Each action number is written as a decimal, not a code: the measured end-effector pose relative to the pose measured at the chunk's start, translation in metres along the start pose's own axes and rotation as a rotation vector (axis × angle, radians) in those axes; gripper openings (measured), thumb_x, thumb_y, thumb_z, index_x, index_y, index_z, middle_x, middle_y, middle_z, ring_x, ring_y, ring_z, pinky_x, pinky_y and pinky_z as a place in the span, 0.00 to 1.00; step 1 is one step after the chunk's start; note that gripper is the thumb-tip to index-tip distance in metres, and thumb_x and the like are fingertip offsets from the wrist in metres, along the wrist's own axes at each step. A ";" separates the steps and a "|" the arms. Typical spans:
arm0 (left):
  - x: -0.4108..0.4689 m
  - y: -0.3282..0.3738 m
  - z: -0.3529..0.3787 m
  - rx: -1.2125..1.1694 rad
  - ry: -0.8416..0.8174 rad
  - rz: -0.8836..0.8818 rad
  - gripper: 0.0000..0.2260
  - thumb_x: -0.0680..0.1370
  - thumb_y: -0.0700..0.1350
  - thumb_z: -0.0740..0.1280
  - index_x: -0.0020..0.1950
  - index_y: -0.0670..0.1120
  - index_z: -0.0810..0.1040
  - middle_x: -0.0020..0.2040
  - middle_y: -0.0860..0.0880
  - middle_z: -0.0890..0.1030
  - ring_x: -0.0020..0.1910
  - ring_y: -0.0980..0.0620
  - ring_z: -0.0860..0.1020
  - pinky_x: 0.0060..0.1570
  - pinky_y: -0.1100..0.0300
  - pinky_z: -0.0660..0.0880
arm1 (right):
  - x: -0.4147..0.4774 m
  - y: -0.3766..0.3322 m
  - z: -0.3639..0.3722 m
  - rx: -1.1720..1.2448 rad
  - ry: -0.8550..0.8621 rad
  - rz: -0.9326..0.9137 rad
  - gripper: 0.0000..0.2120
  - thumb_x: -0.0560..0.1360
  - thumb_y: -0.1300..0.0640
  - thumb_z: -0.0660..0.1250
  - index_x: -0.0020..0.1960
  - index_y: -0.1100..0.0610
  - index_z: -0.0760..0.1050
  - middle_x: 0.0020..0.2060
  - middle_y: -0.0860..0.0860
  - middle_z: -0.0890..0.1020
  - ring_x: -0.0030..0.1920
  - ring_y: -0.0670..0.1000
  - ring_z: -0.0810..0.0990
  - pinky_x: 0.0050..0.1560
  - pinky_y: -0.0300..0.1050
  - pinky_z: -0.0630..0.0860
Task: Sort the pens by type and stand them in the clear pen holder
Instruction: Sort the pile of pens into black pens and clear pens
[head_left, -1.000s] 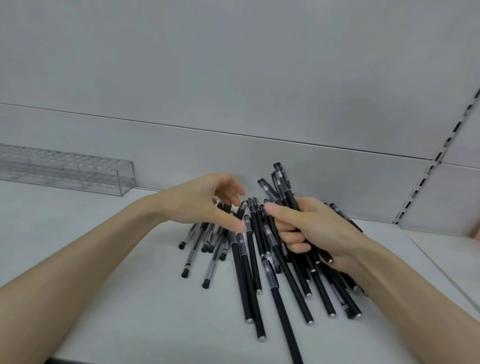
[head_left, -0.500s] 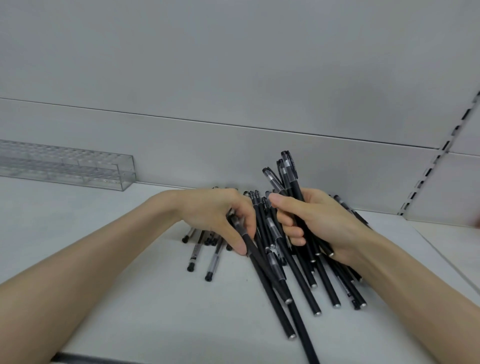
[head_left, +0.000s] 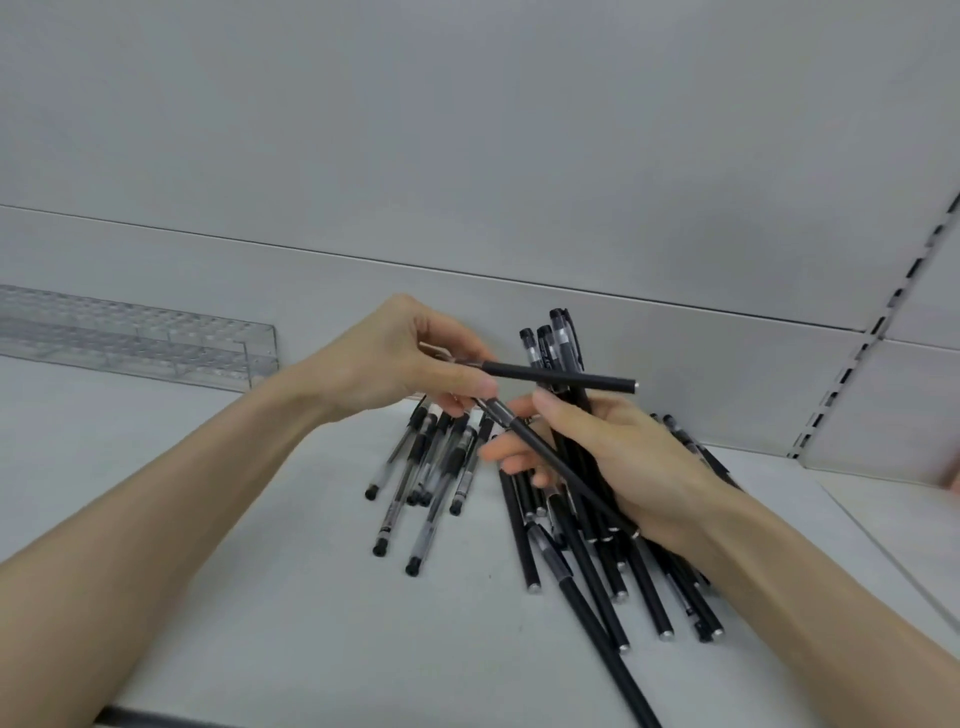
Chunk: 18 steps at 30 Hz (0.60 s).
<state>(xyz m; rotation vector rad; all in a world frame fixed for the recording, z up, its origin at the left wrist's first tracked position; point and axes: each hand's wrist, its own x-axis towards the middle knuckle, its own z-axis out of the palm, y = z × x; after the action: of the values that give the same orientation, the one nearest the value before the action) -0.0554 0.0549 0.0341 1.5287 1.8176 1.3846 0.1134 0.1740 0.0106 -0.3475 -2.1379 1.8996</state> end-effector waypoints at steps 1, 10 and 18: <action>0.000 0.000 0.000 0.009 -0.010 -0.001 0.10 0.67 0.41 0.74 0.46 0.40 0.84 0.36 0.44 0.81 0.34 0.51 0.80 0.42 0.59 0.81 | 0.000 0.000 0.000 0.067 -0.002 0.027 0.14 0.80 0.53 0.58 0.54 0.61 0.77 0.44 0.60 0.85 0.40 0.52 0.84 0.40 0.41 0.81; -0.003 -0.001 -0.005 0.129 -0.198 -0.083 0.08 0.73 0.38 0.71 0.50 0.45 0.84 0.37 0.50 0.82 0.35 0.58 0.76 0.38 0.68 0.73 | -0.001 -0.002 -0.007 0.175 -0.168 0.214 0.15 0.78 0.53 0.61 0.56 0.64 0.77 0.48 0.60 0.84 0.31 0.49 0.82 0.25 0.39 0.78; 0.002 0.006 0.044 -0.445 0.138 -0.010 0.16 0.72 0.39 0.70 0.59 0.46 0.76 0.51 0.46 0.83 0.48 0.53 0.82 0.50 0.61 0.77 | 0.001 -0.001 -0.007 0.200 -0.133 0.044 0.07 0.79 0.61 0.60 0.53 0.64 0.71 0.32 0.49 0.67 0.26 0.45 0.63 0.24 0.35 0.64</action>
<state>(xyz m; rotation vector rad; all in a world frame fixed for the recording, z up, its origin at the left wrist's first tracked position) -0.0185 0.0748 0.0205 1.2158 1.4517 1.7799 0.1151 0.1811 0.0128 -0.2346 -2.0102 2.1952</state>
